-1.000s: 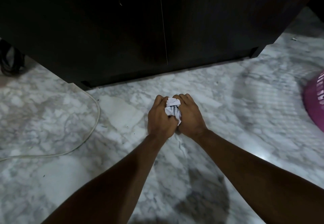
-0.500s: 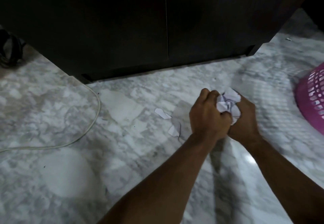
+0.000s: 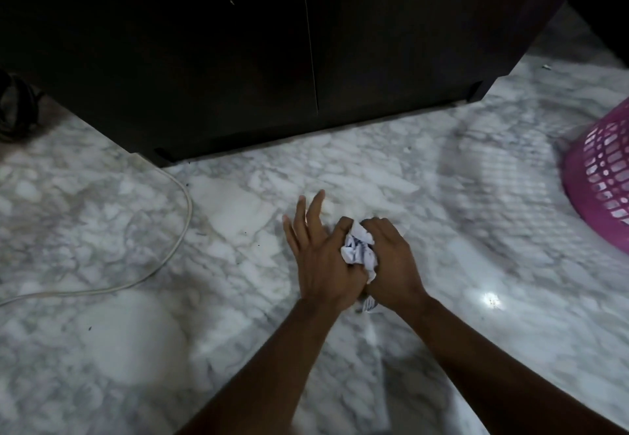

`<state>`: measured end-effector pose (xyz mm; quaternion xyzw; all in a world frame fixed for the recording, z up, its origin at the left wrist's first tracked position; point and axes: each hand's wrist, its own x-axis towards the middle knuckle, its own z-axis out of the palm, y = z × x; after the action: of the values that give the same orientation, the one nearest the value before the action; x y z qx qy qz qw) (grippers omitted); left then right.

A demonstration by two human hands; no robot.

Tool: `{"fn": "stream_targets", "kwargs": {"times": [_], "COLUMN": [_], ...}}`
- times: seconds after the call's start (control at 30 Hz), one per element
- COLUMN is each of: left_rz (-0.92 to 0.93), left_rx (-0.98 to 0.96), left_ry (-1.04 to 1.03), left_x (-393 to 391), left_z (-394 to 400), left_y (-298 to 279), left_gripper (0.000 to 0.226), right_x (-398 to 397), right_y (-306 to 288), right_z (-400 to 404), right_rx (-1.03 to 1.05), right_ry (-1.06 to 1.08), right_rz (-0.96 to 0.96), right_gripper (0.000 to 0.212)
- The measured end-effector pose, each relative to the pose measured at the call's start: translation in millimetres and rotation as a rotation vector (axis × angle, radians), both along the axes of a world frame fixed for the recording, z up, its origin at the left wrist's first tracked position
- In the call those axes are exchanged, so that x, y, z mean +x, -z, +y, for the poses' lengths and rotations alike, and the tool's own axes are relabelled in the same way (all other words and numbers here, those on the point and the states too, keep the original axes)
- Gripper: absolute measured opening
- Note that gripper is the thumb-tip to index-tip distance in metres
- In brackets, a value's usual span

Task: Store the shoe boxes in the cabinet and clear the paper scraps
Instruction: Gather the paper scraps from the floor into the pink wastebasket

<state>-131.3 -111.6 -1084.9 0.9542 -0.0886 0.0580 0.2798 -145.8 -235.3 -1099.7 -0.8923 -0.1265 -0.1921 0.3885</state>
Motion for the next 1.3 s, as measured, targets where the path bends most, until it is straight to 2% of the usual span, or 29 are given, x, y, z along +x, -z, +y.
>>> {"fn": "stream_targets", "kwargs": {"times": [0.13,0.23,0.3,0.37,0.47,0.67,0.83,1.1,1.3], "left_rz": [0.099,0.067,0.056,0.069,0.085,0.05,0.035,-0.011,0.115], "left_rx": [0.067,0.177,0.223,0.224,0.145,0.062,0.028,-0.178,-0.031], "left_ry": [0.036,0.006,0.02,0.051,0.074,0.037,0.041,0.011,-0.053], "left_x": [3.4,1.5,3.0,4.5,4.7,4.9,3.3,19.3,13.9], "left_z": [6.0,1.6,0.8,1.6,2.1,2.2,3.5,-35.7,-54.8], "left_y": [6.7,2.8,4.4,6.6,8.3,12.0,14.4,-1.4,4.2], "left_gripper": [0.055,0.042,0.033,0.03,0.028,0.027,0.029,0.012,0.04], "right_x": [10.2,6.4,4.1,3.0,3.6,8.7,8.3,21.6,27.4], "right_y": [7.2,11.7,10.1,6.6,3.8,9.4,11.1,-8.5,7.6], "right_z": [4.7,3.4,3.9,3.7,2.1,0.6,4.6,-33.0,-51.2], "right_rx": [-0.214,-0.156,-0.116,-0.18,-0.302,-0.273,-0.219,-0.329,-0.339], "right_ry": [0.013,0.08,0.117,0.151,0.208,0.099,0.047,0.201,0.139], "right_rz": [-0.039,0.094,0.162,0.152,0.157,0.22,0.126,0.064,0.257], "right_gripper": [0.019,0.01,0.017,0.023,0.025,0.032,0.019,0.023,0.033]}}
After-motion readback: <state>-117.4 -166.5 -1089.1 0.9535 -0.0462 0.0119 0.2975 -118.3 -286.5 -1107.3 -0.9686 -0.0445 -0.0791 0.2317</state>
